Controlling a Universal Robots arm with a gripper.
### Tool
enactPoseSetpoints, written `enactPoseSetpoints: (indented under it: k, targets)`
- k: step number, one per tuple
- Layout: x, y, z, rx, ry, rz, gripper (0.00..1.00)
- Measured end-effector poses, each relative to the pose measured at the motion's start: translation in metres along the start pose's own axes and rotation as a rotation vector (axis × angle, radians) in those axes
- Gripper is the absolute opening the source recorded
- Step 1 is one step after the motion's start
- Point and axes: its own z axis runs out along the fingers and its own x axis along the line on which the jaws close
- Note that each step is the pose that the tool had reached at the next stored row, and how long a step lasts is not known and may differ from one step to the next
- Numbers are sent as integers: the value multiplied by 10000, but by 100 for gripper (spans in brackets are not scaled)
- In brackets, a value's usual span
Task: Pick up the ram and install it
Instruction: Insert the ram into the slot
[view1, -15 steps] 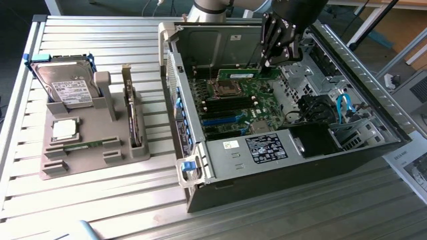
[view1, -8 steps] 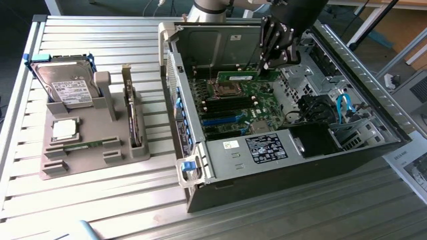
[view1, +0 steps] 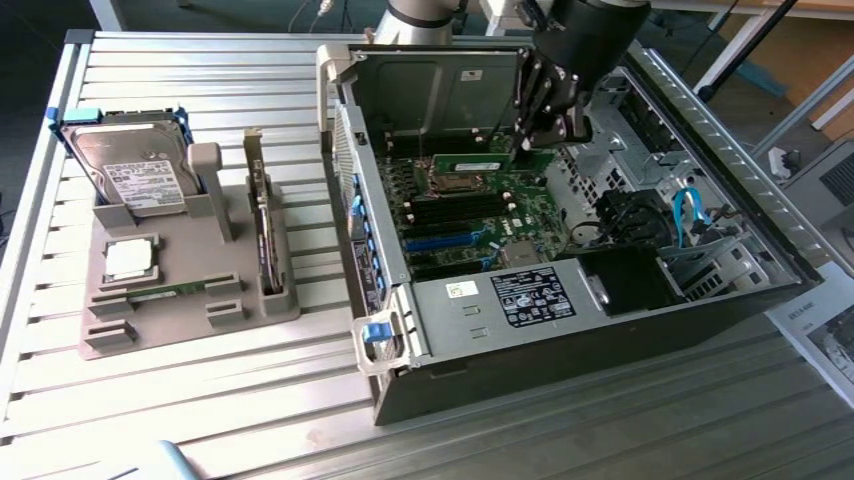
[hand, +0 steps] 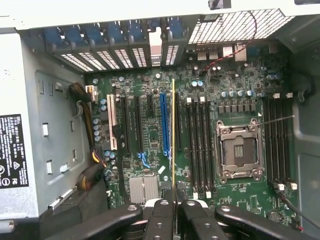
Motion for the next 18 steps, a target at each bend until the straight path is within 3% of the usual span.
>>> enactPoseSetpoints:
  k: [9,18]
  targets:
    - [0,-2,221,0,-3,1,12]
    - [2,-3,383,-4,-47,9,12]
